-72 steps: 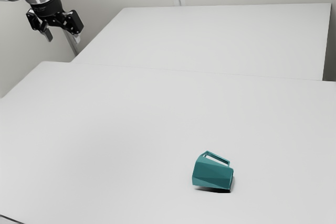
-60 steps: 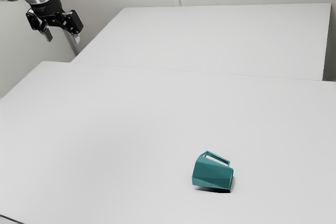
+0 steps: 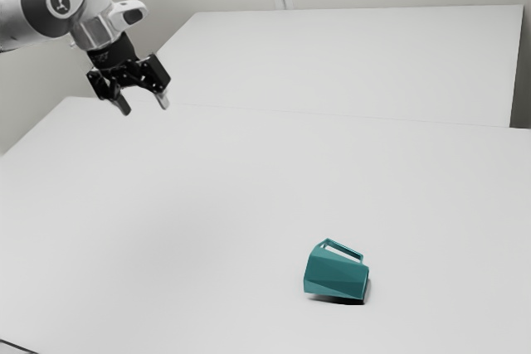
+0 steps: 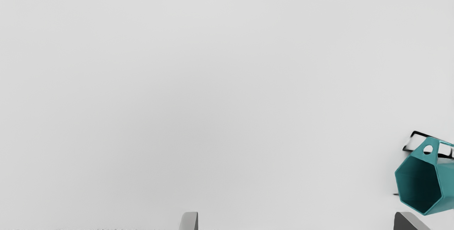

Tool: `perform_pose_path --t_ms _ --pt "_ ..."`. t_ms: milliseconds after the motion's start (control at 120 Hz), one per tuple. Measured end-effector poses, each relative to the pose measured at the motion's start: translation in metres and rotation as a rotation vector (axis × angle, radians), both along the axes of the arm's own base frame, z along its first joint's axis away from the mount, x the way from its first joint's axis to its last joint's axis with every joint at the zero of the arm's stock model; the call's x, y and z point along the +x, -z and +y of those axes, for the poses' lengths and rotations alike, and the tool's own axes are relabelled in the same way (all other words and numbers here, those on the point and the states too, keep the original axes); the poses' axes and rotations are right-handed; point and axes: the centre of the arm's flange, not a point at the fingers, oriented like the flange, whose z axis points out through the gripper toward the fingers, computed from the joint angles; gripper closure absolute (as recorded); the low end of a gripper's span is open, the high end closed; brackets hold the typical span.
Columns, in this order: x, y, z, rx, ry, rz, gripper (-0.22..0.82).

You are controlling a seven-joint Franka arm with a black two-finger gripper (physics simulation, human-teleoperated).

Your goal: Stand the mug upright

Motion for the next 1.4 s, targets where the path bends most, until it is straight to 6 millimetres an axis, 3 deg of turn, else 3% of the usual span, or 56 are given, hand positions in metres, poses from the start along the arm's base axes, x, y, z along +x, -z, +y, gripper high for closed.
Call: perform_pose_path --t_ms 217,625,892,1033,1400 --pt "-0.02 0.11 -0.029 -0.275 -0.101 0.16 0.0" --pt "-0.007 0.213 -0.074 -0.554 -0.294 0.299 0.0" --pt "-0.036 0.249 -0.139 -0.647 -0.297 0.414 0.0" --pt "-0.048 0.257 -0.16 -0.693 -0.313 0.451 0.0" --pt "-0.019 0.281 -0.191 -0.742 -0.36 0.447 0.0"
